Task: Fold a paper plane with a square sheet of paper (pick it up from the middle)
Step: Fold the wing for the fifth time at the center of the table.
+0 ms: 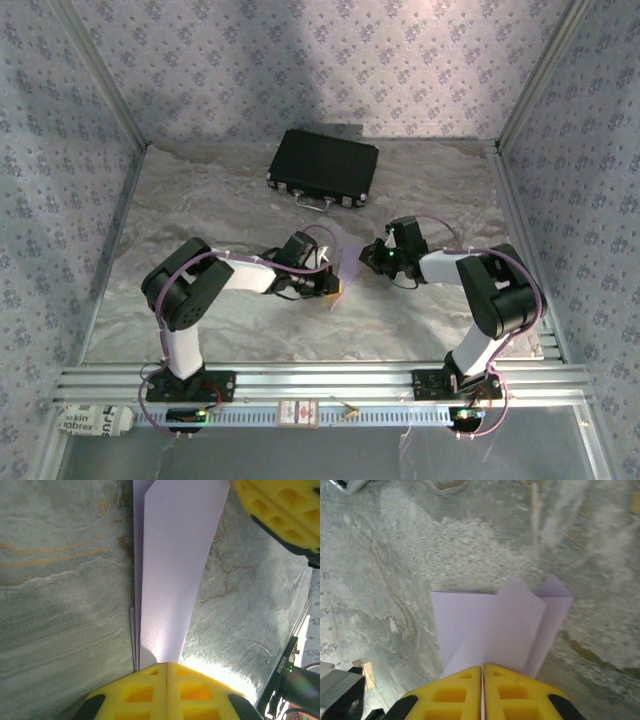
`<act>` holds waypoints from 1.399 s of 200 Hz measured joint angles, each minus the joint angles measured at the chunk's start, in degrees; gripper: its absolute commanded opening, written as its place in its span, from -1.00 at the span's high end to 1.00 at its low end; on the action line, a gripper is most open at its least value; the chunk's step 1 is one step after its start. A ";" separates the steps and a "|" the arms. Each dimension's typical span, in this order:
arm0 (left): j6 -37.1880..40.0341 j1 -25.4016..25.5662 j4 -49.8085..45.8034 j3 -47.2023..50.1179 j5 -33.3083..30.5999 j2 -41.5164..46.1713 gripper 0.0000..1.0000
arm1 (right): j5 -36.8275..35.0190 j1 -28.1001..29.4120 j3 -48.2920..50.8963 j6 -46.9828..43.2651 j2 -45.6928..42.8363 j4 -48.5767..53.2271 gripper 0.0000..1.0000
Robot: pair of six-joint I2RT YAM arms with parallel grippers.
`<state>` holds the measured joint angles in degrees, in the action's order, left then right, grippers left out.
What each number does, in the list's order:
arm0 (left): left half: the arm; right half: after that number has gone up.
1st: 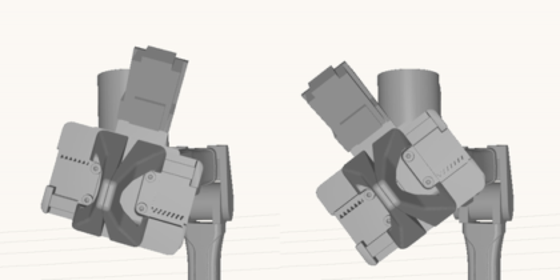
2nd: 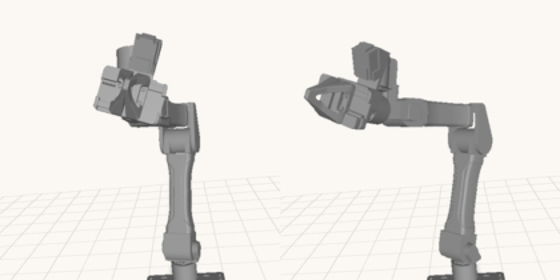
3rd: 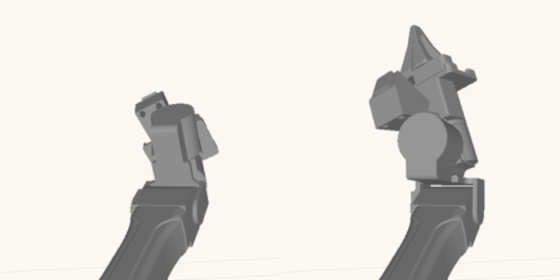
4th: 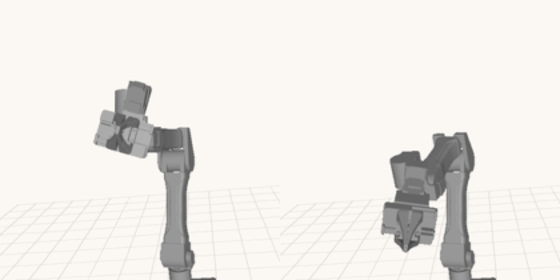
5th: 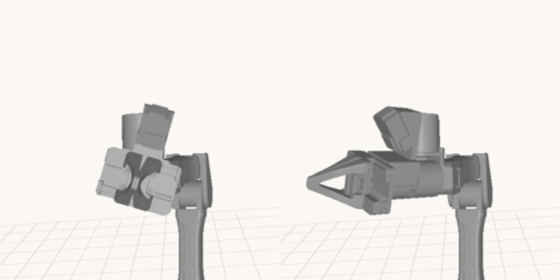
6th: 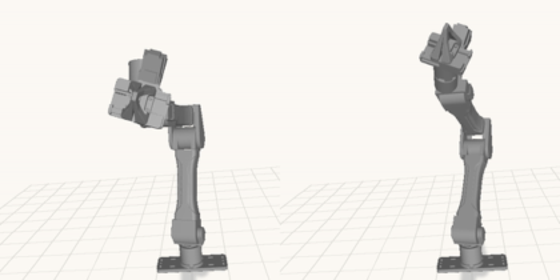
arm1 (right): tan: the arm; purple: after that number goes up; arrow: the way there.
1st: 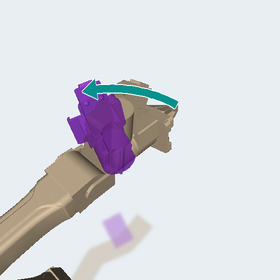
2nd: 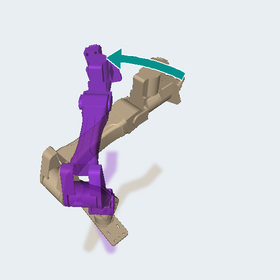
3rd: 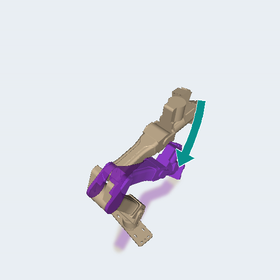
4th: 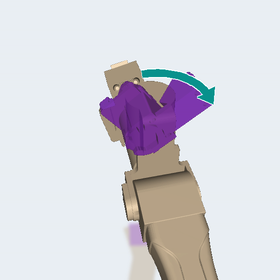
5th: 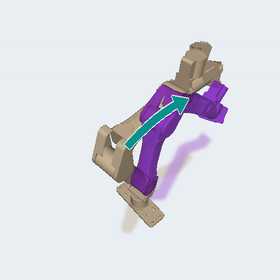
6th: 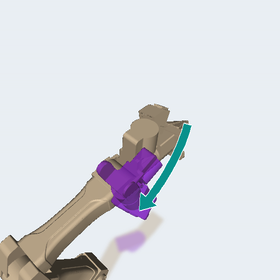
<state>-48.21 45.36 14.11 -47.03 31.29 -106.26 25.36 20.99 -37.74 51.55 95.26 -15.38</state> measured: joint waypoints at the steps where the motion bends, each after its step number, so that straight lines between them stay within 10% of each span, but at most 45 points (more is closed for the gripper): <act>1: 0.00 0.00 0.00 0.00 0.00 0.00 1.00 | -0.02 0.04 -0.09 -0.04 0.00 0.02 0.79; 280: 2.62 2.25 -15.15 -16.92 2.75 -6.84 0.99 | 0.17 -0.11 -1.25 -4.94 2.69 1.62 0.85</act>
<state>-45.58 47.62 -1.04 -63.94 34.04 -113.10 25.54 20.88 -38.98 46.61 97.95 -13.76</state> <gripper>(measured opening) 0.045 0.076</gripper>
